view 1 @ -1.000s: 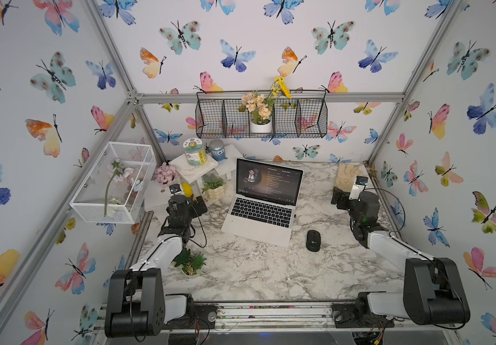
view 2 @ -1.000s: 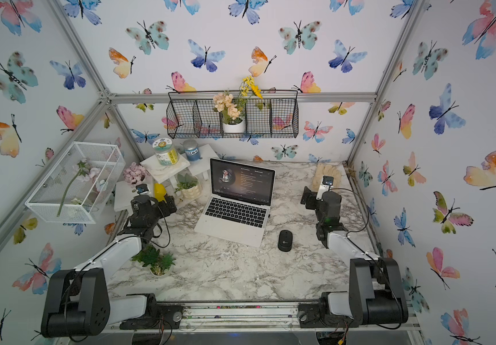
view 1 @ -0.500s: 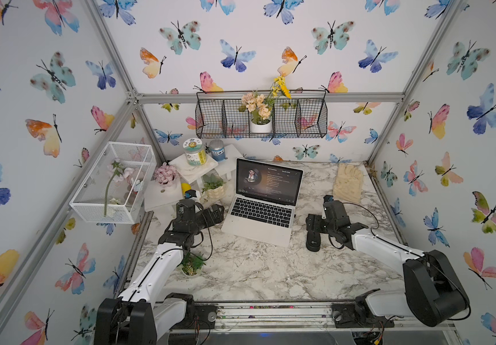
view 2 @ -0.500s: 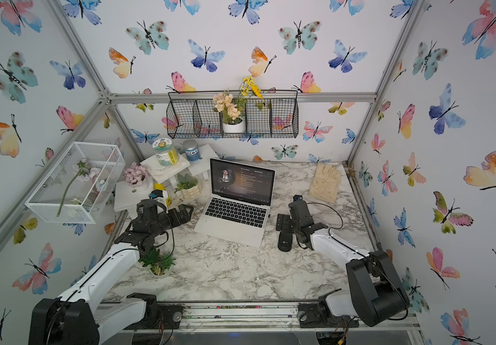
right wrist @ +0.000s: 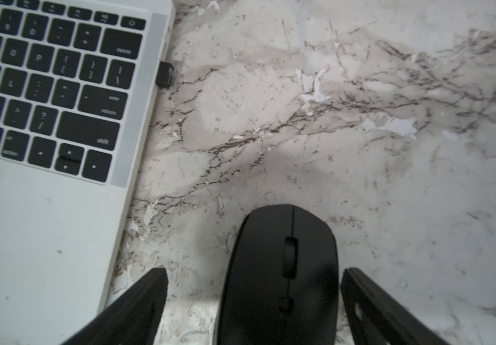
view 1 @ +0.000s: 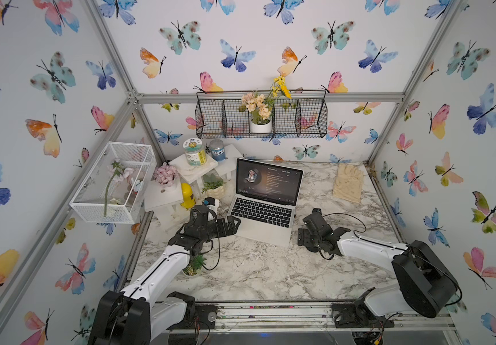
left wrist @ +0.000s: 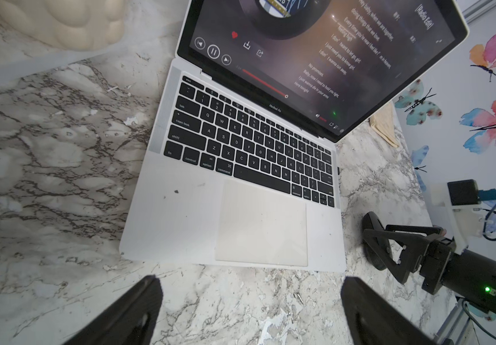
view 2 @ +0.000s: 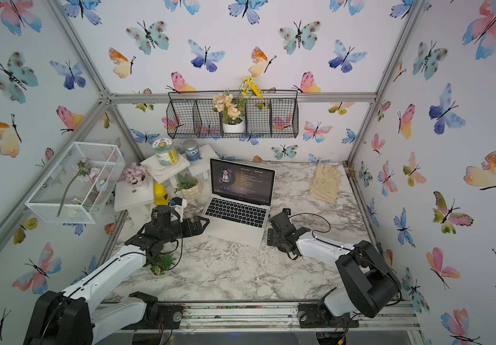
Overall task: Remove the wireless mouse receiver from the laptop
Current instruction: Pick up the mouse from the center of the board.
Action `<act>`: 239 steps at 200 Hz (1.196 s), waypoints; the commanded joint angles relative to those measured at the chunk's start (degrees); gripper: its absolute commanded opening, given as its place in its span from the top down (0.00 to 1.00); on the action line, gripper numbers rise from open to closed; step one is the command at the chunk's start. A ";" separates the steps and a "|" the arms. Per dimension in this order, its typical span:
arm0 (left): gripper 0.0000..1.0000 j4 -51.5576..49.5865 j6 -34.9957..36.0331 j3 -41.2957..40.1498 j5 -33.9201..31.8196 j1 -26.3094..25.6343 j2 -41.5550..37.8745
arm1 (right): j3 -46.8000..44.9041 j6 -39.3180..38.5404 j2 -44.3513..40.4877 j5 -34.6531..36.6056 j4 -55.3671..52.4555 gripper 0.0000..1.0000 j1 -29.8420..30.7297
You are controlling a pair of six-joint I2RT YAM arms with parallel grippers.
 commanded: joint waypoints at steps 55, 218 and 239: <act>0.01 -1.18 0.16 -0.25 2.29 -0.30 -2.03 | -5.79 4.70 1.61 -0.65 2.76 0.22 0.62; 0.01 5.99 17.92 18.30 31.01 -0.95 5.76 | 19.72 -14.23 -2.48 -71.10 10.07 0.49 -0.12; 0.01 1.50 28.46 20.90 31.69 -0.03 4.06 | 19.78 -8.96 0.47 -81.62 18.75 0.50 -0.34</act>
